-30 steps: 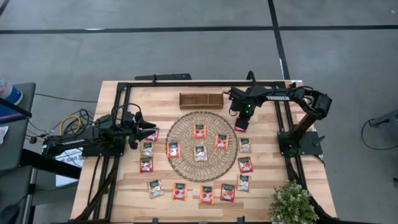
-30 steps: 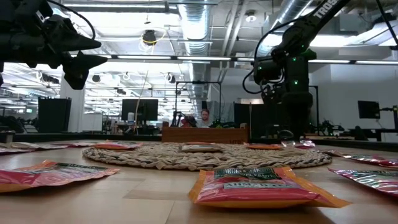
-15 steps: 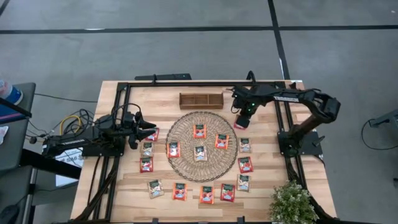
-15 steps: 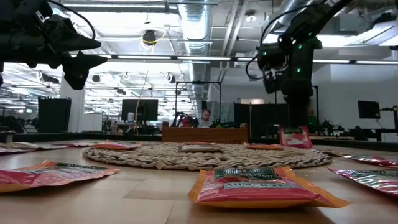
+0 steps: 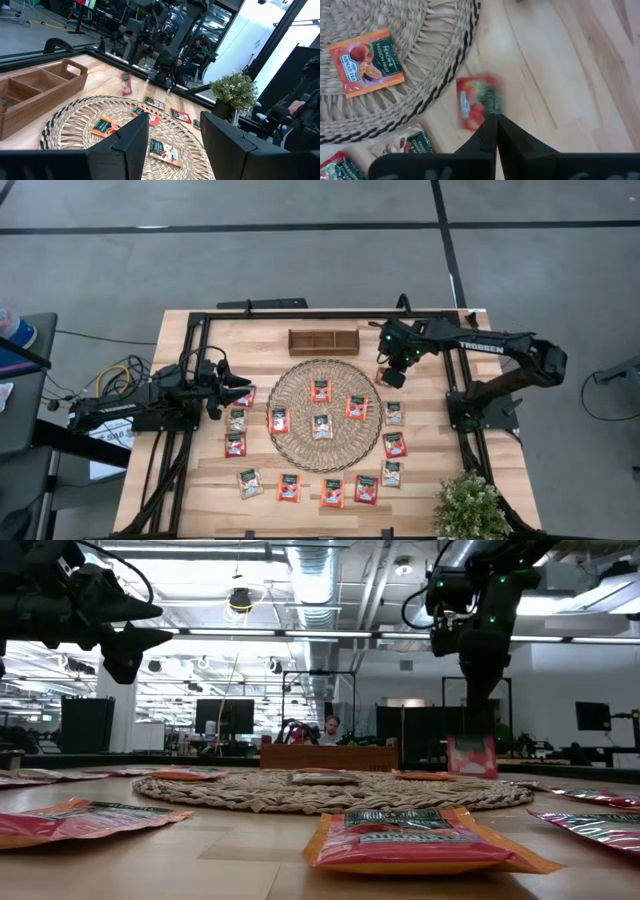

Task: Pick & Place Tea
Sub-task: Put the red tea bag into the right section of the wooden organizer

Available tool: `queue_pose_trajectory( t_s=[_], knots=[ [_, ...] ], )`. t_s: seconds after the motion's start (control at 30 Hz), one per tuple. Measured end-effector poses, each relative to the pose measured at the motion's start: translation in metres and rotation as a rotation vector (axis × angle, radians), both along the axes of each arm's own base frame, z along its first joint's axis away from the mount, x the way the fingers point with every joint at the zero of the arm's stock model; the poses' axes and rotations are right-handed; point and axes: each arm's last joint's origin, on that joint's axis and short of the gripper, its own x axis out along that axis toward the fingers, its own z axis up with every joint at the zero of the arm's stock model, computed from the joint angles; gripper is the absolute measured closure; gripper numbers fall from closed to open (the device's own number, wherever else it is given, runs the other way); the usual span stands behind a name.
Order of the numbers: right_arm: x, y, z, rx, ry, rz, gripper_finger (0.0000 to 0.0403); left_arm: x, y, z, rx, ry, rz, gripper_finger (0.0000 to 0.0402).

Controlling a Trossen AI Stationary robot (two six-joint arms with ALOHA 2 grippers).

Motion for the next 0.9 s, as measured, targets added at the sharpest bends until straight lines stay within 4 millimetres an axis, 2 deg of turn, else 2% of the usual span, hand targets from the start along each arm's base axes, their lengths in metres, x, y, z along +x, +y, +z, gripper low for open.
queue_pose_trajectory(
  t_s=[0.3,0.53,0.73,0.9],
  knots=[
    [0.006,0.003,0.012,-0.029,-0.029,0.009,0.0403,0.0,0.0,0.0,0.0,0.0,0.0,0.0231],
    [0.001,-0.003,0.001,0.029,0.027,-0.076,0.0388,0.0,0.0,0.0,0.0,0.0,0.0,0.0231],
    [-0.018,-0.01,-0.026,0.188,0.064,-0.181,0.0311,0.0,0.0,0.0,0.0,0.0,0.0,0.0231],
    [-0.031,-0.018,-0.041,0.206,0.074,-0.273,0.0227,0.0,0.0,0.0,0.002,0.0,0.001,0.0231]
  ],
)
